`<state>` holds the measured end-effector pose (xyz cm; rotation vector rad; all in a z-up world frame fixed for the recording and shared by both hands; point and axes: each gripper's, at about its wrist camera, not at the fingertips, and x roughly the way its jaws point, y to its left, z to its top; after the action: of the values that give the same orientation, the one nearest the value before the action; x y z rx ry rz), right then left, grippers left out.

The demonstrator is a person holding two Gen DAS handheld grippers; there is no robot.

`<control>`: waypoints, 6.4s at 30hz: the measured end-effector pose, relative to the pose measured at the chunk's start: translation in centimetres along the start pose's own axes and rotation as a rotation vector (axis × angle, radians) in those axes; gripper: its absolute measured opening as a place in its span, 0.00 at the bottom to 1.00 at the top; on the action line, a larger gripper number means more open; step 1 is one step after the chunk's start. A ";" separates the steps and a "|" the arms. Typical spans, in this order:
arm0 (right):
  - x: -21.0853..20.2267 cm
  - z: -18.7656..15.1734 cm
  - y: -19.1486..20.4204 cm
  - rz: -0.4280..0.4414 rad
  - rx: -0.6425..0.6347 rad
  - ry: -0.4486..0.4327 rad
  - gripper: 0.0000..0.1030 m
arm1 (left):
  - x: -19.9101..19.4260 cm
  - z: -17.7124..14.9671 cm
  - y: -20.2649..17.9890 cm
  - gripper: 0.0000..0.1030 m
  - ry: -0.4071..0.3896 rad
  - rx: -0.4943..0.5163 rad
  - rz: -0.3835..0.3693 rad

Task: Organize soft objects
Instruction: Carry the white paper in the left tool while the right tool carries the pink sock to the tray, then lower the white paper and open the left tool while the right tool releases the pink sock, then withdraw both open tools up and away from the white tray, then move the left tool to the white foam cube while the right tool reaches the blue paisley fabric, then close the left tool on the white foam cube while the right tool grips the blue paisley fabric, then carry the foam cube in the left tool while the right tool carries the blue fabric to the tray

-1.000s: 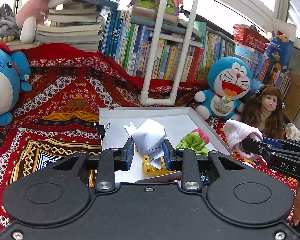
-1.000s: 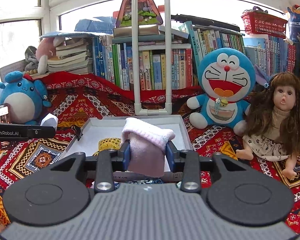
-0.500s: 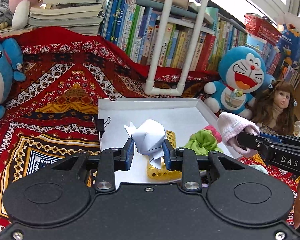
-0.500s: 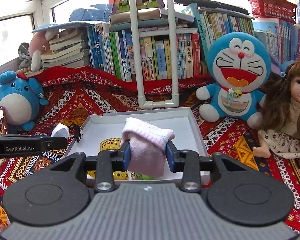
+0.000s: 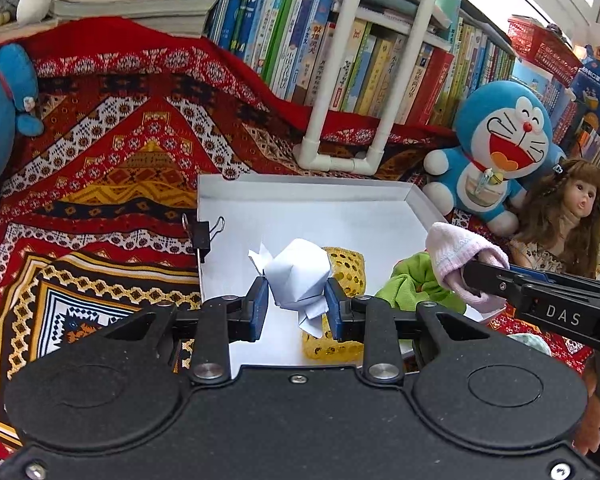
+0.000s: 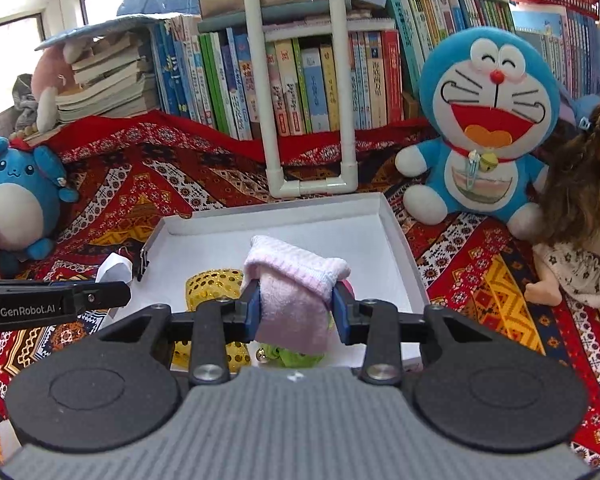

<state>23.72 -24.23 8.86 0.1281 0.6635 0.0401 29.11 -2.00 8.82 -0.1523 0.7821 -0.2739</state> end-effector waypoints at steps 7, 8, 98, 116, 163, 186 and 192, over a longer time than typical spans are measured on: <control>0.8 0.1 0.0 0.015 0.029 0.004 0.41 | 1.2 -0.1 0.4 0.28 0.032 -0.019 0.000; 0.6 0.1 0.0 0.002 0.030 -0.009 0.41 | 1.3 -0.1 0.4 0.28 0.037 -0.021 -0.002; -4.1 -3.3 0.2 0.068 -0.032 0.224 0.85 | -14.0 -14.6 2.6 0.81 -0.123 0.128 0.096; -2.2 -5.0 3.2 -0.023 -0.254 0.232 0.86 | -13.4 -17.4 4.4 0.84 -0.093 0.105 0.090; -2.1 -7.0 3.8 -0.029 -0.330 0.009 0.83 | -11.6 -16.7 4.1 0.67 -0.104 0.101 0.120; -4.0 -6.1 3.4 -0.029 -0.268 0.012 0.50 | -12.5 -12.4 2.5 0.67 -0.155 0.109 0.093; -5.9 -3.7 2.7 0.033 -0.195 -0.020 0.50 | -12.5 -9.5 1.5 0.67 -0.158 0.095 0.045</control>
<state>16.79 -21.57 9.92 -0.0479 0.6338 0.1345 14.17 2.88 10.28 -0.0656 0.6141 -0.2529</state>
